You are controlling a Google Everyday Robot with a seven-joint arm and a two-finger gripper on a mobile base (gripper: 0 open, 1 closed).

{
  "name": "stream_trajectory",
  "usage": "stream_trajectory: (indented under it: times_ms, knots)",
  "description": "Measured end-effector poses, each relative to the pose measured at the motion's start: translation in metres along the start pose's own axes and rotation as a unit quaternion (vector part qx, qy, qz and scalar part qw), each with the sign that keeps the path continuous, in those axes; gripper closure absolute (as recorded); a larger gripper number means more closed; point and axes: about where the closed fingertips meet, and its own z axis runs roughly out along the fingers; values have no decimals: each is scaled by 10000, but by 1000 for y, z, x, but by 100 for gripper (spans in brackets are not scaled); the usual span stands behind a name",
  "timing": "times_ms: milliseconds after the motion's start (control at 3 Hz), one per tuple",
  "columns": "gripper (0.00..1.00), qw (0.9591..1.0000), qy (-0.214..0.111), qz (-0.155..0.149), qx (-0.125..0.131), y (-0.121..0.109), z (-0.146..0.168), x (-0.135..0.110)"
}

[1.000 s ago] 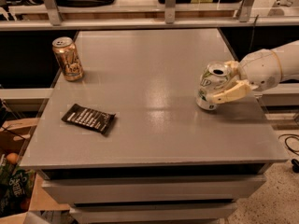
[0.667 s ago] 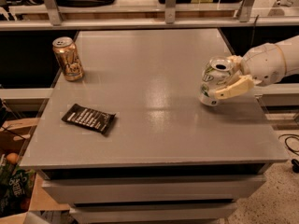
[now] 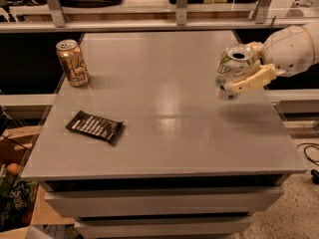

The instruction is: Pick 7up can

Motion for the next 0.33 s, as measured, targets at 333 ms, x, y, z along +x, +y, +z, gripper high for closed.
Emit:
stream_trajectory:
  times_ms: [333]
  knots:
    - [100, 10000, -17, -5, -12, 0, 0, -2]
